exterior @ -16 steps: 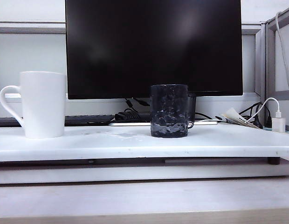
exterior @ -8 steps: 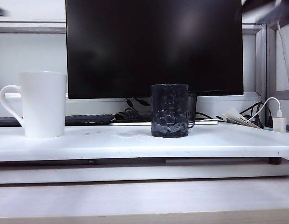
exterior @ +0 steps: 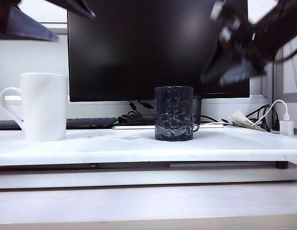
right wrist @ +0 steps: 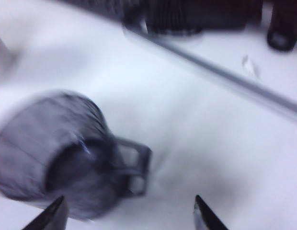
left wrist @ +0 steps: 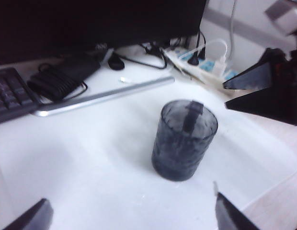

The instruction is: Carefully pick up the black cup and pour some water from the black cup into the white cup.

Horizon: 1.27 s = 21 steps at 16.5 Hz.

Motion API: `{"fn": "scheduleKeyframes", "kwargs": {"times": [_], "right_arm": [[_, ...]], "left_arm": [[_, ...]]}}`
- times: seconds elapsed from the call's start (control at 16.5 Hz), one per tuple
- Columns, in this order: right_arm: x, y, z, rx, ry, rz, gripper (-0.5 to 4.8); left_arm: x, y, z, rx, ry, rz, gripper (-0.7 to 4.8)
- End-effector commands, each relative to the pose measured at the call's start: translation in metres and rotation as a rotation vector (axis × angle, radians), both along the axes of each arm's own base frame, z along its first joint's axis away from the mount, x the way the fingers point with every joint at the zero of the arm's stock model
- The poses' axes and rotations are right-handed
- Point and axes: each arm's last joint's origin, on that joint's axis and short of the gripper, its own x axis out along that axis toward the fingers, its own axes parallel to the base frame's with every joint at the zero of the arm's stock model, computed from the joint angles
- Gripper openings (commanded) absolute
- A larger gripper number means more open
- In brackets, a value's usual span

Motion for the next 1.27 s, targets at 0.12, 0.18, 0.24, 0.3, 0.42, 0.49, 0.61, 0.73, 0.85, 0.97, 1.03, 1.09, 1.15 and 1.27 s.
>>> {"fn": "scheduleKeyframes", "kwargs": {"times": [0.12,0.18,0.24,0.3,0.42,0.49,0.61,0.73,0.85,0.97,1.03,1.09,1.15,1.27], "right_arm": [[0.012,0.002,-0.017,-0.030,0.025,-0.014,3.37],[0.017,0.004,-0.023,-0.030,0.025,-0.014,3.37],[0.020,0.006,-0.027,-0.030,0.029,-0.009,3.37],[0.023,0.008,-0.032,-0.029,0.031,-0.004,3.37],[0.027,0.013,-0.039,-0.029,0.029,0.010,3.37],[0.031,0.015,-0.043,-0.023,0.025,0.009,3.37],[0.034,0.016,-0.047,-0.021,0.013,0.010,3.36],[0.040,0.017,-0.052,-0.015,-0.013,0.007,3.35],[0.047,0.019,-0.058,-0.003,-0.044,0.007,3.33],[0.050,0.020,-0.062,0.022,-0.041,-0.008,3.33],[0.051,0.020,-0.064,0.033,-0.030,-0.017,3.30],[0.051,0.020,-0.065,0.032,-0.027,-0.017,2.36],[0.051,0.020,-0.065,0.033,-0.026,-0.015,1.58],[0.051,0.020,-0.065,0.032,-0.027,-0.016,1.08]], "left_arm": [[0.004,-0.002,-0.003,0.013,0.011,0.005,4.79],[0.004,-0.002,-0.002,0.011,0.008,0.005,4.79],[0.004,-0.002,-0.002,0.012,0.009,0.006,4.79],[0.004,-0.002,-0.002,0.012,0.009,0.006,4.79],[0.004,-0.002,-0.003,0.013,0.010,0.006,4.79],[0.004,-0.002,-0.003,0.013,0.010,0.006,4.79],[0.004,-0.002,-0.003,0.014,0.012,0.005,4.79],[0.004,-0.002,-0.004,0.020,0.020,0.005,4.79],[0.003,-0.002,-0.005,0.029,0.034,0.006,4.79],[0.003,-0.002,-0.006,0.035,0.039,0.006,4.79],[0.003,-0.002,-0.006,0.038,0.042,0.006,4.79],[0.003,-0.001,-0.007,0.043,0.048,0.007,4.79],[0.003,-0.001,-0.007,0.045,0.051,0.008,4.79],[0.003,-0.001,-0.008,0.049,0.050,0.023,4.79]]}}
